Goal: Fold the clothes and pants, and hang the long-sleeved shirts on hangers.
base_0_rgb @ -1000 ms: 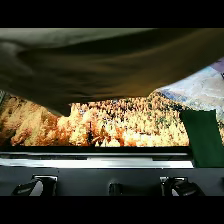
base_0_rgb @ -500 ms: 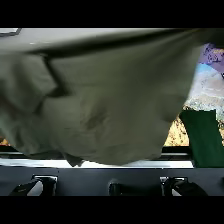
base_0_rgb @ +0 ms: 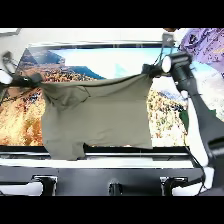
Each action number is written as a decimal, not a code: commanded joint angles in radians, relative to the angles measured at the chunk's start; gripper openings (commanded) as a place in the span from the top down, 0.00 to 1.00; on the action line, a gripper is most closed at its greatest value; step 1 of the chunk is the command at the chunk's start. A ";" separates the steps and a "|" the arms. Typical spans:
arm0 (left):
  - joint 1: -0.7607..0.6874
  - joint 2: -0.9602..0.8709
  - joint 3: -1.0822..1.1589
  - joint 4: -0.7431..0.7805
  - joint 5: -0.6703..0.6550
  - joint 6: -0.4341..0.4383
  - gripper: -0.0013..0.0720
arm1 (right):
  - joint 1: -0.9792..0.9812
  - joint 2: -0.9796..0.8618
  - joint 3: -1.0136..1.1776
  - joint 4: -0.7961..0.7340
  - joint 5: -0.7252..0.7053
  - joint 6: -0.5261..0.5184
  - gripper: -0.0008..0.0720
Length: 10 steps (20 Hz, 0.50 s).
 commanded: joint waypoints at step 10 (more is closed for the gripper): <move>0.102 0.005 0.154 -0.016 -0.257 0.204 0.02 | -0.023 0.013 0.002 0.273 0.201 -0.211 0.40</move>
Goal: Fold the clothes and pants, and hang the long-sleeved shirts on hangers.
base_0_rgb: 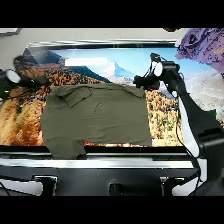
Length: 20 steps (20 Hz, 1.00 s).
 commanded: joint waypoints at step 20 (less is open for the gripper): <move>0.314 0.517 -0.499 -0.107 -0.131 0.114 0.02 | -0.541 0.417 -1.096 0.583 0.132 -0.732 0.30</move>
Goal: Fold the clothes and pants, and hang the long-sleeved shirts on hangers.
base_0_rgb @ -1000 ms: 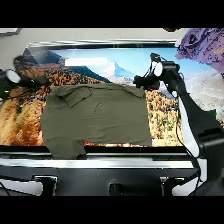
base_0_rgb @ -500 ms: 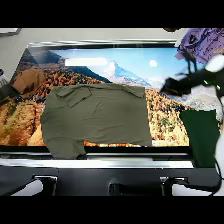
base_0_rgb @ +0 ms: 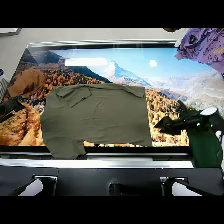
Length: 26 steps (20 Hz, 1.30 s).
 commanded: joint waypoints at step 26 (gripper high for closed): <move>0.320 -0.006 -0.427 -0.353 -0.103 0.242 0.00 | 0.006 0.031 -0.328 0.169 -0.163 -0.087 0.95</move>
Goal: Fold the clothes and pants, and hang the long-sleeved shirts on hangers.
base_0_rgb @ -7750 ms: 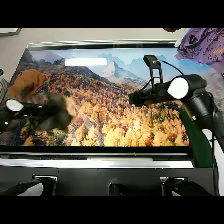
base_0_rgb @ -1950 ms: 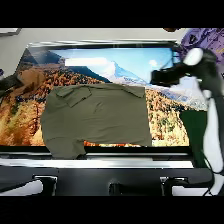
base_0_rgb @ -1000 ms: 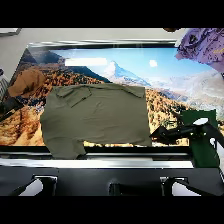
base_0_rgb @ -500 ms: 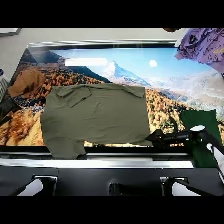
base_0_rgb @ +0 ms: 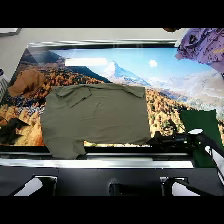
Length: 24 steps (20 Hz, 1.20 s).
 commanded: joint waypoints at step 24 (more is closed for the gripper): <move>-0.032 -0.109 -0.315 -0.335 0.127 0.333 0.96 | 0.000 0.110 0.002 0.019 0.023 0.014 0.96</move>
